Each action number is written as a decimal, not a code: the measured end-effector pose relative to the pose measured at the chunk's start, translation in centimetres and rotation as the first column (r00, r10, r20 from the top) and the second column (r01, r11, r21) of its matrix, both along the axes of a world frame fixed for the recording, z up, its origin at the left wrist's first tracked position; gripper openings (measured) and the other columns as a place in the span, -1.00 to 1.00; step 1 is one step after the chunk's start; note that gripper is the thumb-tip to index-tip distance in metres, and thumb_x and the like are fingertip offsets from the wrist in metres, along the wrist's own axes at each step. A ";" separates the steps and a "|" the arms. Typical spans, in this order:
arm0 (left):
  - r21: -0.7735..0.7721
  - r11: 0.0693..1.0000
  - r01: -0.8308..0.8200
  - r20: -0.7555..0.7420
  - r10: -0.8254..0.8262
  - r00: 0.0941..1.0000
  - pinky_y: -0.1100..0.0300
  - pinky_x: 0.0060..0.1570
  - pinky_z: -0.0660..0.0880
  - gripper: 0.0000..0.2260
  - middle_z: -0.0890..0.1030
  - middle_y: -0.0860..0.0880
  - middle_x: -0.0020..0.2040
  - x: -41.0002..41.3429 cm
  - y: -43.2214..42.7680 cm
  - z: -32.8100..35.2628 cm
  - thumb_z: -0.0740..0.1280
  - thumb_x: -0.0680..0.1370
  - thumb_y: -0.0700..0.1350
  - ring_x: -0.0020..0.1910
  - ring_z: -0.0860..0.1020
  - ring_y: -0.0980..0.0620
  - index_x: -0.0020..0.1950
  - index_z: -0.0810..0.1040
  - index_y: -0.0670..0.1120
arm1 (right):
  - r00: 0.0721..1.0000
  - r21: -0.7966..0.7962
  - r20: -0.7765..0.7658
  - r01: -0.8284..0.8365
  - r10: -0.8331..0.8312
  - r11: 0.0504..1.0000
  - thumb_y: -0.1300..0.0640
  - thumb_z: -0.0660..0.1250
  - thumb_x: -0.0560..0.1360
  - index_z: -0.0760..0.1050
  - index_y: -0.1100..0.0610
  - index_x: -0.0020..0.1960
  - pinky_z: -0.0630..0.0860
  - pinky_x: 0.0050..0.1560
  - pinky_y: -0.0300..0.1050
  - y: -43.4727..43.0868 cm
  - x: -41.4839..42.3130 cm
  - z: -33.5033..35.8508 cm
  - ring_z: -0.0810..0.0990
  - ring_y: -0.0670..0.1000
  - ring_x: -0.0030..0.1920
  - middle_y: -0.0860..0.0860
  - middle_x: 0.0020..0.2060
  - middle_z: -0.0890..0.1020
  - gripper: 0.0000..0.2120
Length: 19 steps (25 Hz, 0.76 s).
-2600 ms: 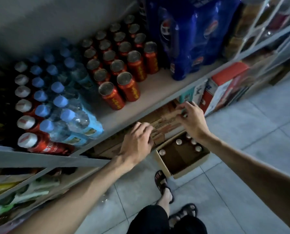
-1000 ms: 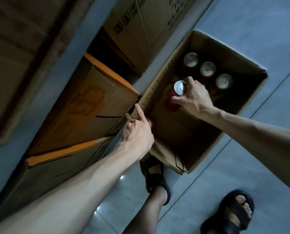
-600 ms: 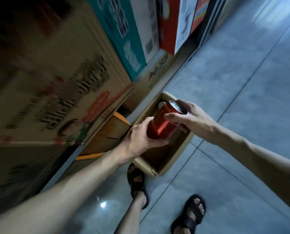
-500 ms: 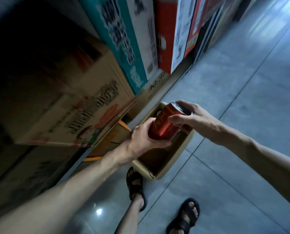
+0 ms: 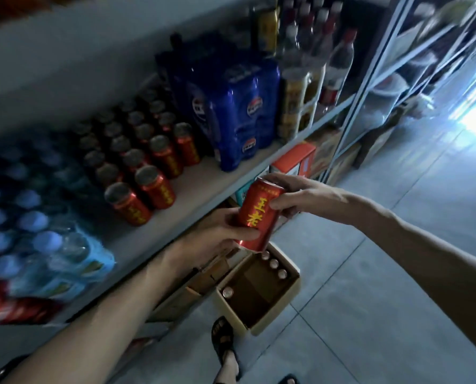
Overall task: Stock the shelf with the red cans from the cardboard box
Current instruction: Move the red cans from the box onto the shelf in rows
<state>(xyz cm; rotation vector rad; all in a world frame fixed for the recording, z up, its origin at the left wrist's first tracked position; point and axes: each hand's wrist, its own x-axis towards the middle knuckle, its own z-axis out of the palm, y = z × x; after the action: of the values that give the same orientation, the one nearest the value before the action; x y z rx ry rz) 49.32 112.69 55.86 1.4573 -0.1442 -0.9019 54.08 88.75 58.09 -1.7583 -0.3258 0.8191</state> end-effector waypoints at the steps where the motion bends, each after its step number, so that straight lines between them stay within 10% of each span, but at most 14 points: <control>1: 0.007 0.999 -0.054 0.011 0.054 0.998 0.13 0.19 0.54 -0.65 0.62 -0.14 0.21 -0.6 0.5 1.7 0.40 0.47 -0.22 0.20 0.60 -0.06 0.24 0.55 -0.04 | 1.000 -0.020 0.019 -0.023 0.024 1.000 -0.11 0.48 0.39 0.35 -0.12 0.42 0.56 -0.01 -0.24 0.8 0.0 1.8 0.64 -0.13 0.11 -0.13 0.15 0.65 -0.35; 8: -0.018 0.937 -0.349 0.225 0.344 0.912 -0.01 0.15 0.56 -0.56 0.62 -0.24 0.18 -1.1 4.5 6.2 0.45 0.40 -0.40 0.19 0.59 -0.18 0.25 0.54 -0.16 | 0.970 -0.063 0.235 -0.053 0.067 0.997 -0.09 0.53 0.41 0.38 -0.06 0.36 0.57 0.00 -0.24 7.8 1.1 6.9 0.62 -0.19 0.08 -0.15 0.10 0.63 -0.40; 13: 0.071 0.921 -0.384 0.267 0.354 0.897 0.12 0.15 0.51 -0.47 0.66 0.07 0.14 0.8 7.7 5.3 0.59 0.29 -0.04 0.15 0.61 0.16 0.21 0.51 0.14 | 0.983 -0.051 0.183 0.045 -0.035 0.998 -0.35 0.19 0.53 0.53 0.02 0.27 0.55 -0.07 -0.21 11.4 3.8 7.3 0.70 -0.10 -0.04 -0.05 -0.04 0.72 -0.46; 19: 0.191 0.878 -0.438 0.300 0.373 0.878 0.22 0.20 0.43 -0.49 0.65 0.18 0.13 1.9 10.0 2.8 0.61 0.26 0.03 0.12 0.58 0.28 0.15 0.53 0.25 | 0.950 -0.233 0.286 -0.057 0.125 0.971 -0.24 0.49 0.37 0.52 -0.07 0.17 0.58 -0.11 -0.26 15.1 6.1 4.4 0.67 -0.18 -0.08 -0.10 -0.02 0.68 -0.54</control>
<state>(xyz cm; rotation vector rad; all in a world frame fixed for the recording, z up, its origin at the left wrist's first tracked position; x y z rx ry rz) 51.24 122.69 58.69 1.7575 0.0957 -0.3909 60.16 103.88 62.53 -2.0967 -0.5373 0.6727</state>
